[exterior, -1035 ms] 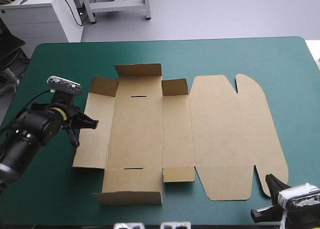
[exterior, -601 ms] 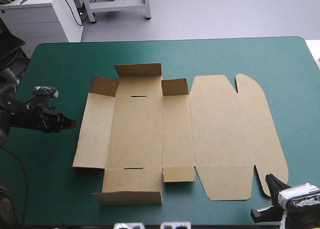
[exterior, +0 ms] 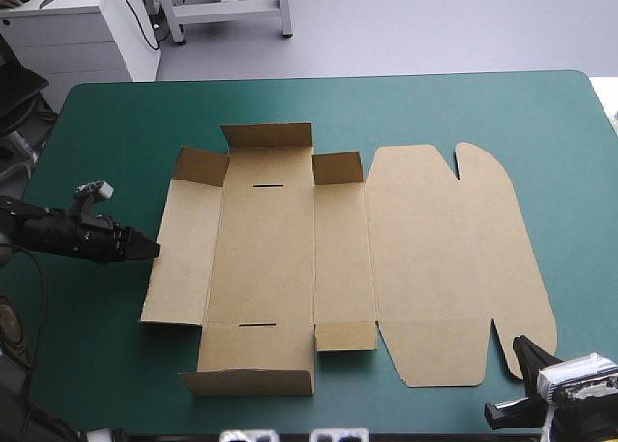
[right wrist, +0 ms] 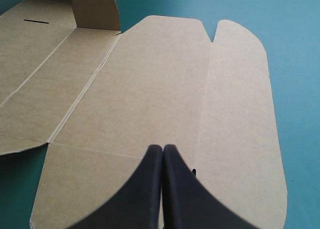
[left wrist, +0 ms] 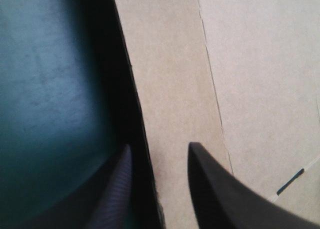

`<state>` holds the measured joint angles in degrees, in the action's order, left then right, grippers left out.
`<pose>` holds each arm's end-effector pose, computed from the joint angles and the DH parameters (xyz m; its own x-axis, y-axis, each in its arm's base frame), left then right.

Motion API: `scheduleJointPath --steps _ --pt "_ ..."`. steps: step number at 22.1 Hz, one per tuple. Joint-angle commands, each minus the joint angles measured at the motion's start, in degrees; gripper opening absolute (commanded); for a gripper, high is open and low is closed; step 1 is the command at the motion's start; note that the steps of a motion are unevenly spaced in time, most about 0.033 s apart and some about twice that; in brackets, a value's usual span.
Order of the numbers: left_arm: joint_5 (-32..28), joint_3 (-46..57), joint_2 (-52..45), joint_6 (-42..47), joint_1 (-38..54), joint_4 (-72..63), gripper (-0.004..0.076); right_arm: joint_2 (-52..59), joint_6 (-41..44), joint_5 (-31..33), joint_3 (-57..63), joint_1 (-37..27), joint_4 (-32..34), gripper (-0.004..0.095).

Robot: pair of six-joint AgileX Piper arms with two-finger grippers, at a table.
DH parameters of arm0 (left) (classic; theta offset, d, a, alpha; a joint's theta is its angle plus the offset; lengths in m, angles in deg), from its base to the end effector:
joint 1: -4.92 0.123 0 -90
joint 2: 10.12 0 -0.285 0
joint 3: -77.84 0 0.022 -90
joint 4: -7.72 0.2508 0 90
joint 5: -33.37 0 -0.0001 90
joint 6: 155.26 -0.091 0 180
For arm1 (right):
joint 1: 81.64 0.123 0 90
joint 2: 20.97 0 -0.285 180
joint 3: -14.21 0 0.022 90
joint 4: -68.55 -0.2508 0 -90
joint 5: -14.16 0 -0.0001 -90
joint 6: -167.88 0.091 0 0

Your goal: Fold the box

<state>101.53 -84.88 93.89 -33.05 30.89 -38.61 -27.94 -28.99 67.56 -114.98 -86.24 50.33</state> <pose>0.2904 0.0735 0.2207 -0.9228 0.0408 -0.3830 0.2640 0.7912 -0.5516 0.0022 0.0228 0.2800 -0.3194 -0.0719 -0.9449 -0.1909 0.9816 -0.0101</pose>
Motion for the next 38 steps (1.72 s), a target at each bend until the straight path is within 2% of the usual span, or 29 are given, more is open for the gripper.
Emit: scheduleJointPath --steps 1,4,10,16,19,21,28,29,31,35,38 --pt "3.1 -1.7 -1.5 -0.1 0.1 -3.8 0.0454 1.2 -0.2 -4.0 -1.2 0.2 -0.9 -0.0014" --pt "6.0 -1.6 1.0 3.9 -1.5 -4.9 0.0456 1.2 -0.2 -4.0 -1.2 0.2 -0.9 -0.0014" --pt "6.0 -1.6 3.8 7.3 -8.7 -2.2 0.0456 1.2 -0.2 -4.0 -1.2 0.2 -0.9 -0.0014" --pt "6.0 -1.6 3.8 10.4 -10.2 -2.9 0.0451 1.2 -0.2 -4.0 -1.2 0.2 -0.9 -0.0014" --pt "6.0 -1.6 3.8 10.4 -10.5 -3.1 0.0397 1.2 -0.2 -4.0 -1.2 0.2 -0.9 -0.0014" --pt "6.0 -1.6 3.8 10.4 -11.2 -3.3 0.0332 1.2 -0.2 -4.0 -1.2 0.2 -0.9 -0.0014" --pt "5.5 -1.6 3.8 9.7 -15.3 -3.4 0.0067 1.2 -0.2 -4.0 -1.2 0.2 -0.9 -0.0014" --pt "5.5 -1.6 3.8 8.4 -16.2 -3.1 0.0007 1.2 -0.2 -4.0 -1.2 0.2 -0.9 -0.0014" --pt "5.4 -1.9 3.8 5.2 -17.5 -2.2 -0.0008 1.2 -0.2 -4.1 -1.2 0.2 -0.9 -0.0014" --pt "3.7 -8.3 2.4 5.7 -19.3 4.6 -0.0008 1.2 -0.2 -4.1 -1.2 0.2 -0.8 -0.0014" --pt "-1.3 -16.9 -0.3 5.7 -21.4 9.4 -0.0008 1.2 -0.2 -4.1 -1.2 0.2 -0.8 -0.0014"
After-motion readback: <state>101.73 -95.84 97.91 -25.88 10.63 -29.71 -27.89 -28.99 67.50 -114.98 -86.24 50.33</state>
